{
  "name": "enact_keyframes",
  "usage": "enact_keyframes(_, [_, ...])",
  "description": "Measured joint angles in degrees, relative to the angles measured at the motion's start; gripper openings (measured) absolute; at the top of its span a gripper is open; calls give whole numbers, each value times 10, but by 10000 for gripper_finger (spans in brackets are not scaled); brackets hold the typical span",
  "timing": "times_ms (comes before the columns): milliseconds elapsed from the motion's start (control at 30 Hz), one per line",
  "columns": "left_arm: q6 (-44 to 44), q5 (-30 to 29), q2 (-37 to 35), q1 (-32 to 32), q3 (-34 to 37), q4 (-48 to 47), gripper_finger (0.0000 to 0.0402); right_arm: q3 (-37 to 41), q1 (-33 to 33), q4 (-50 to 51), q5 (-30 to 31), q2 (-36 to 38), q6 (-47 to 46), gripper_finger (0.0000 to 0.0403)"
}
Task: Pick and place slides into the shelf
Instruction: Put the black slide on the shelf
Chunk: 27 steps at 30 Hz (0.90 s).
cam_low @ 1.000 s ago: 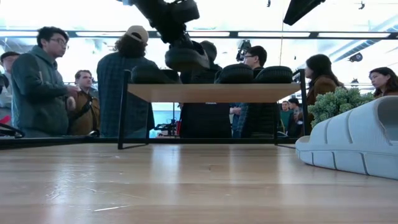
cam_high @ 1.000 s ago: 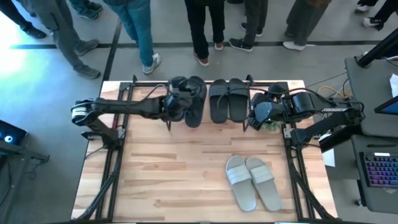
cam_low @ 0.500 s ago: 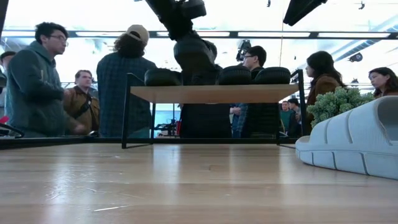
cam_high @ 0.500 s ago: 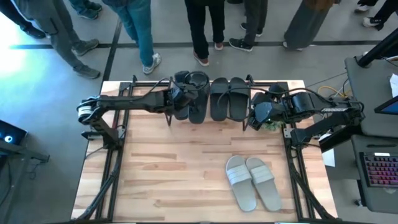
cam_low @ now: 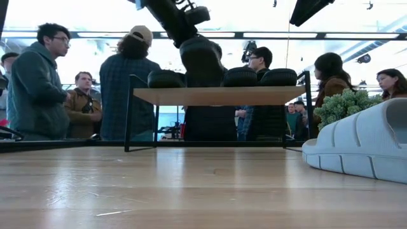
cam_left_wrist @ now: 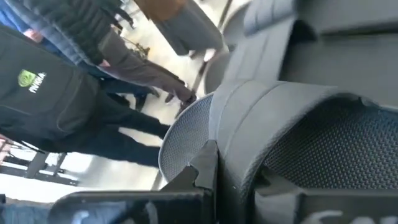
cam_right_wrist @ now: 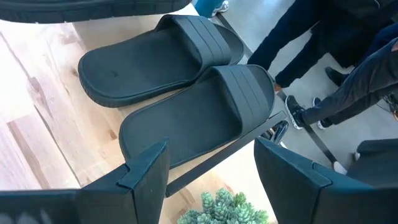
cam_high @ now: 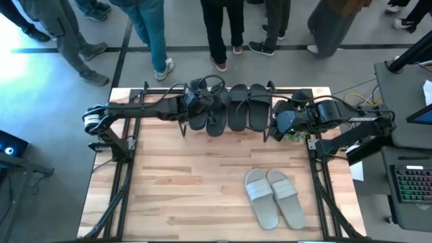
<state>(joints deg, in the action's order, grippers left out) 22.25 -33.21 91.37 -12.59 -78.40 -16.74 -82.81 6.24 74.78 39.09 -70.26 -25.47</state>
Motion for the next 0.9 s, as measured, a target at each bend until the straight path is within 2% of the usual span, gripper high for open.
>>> enact_keyframes(167, [-38, 27, 4, -31, 1, 8, 0, 0, 0, 0, 0, 0, 0, 224])
enact_keyframes(400, [-27, 32, 4, -54, 24, 14, 0, 0, 0, 0, 0, 0, 0, 224])
enact_keyframes(900, [-25, 45, -13, -46, 34, -30, 0, 0, 0, 0, 0, 0, 0, 224])
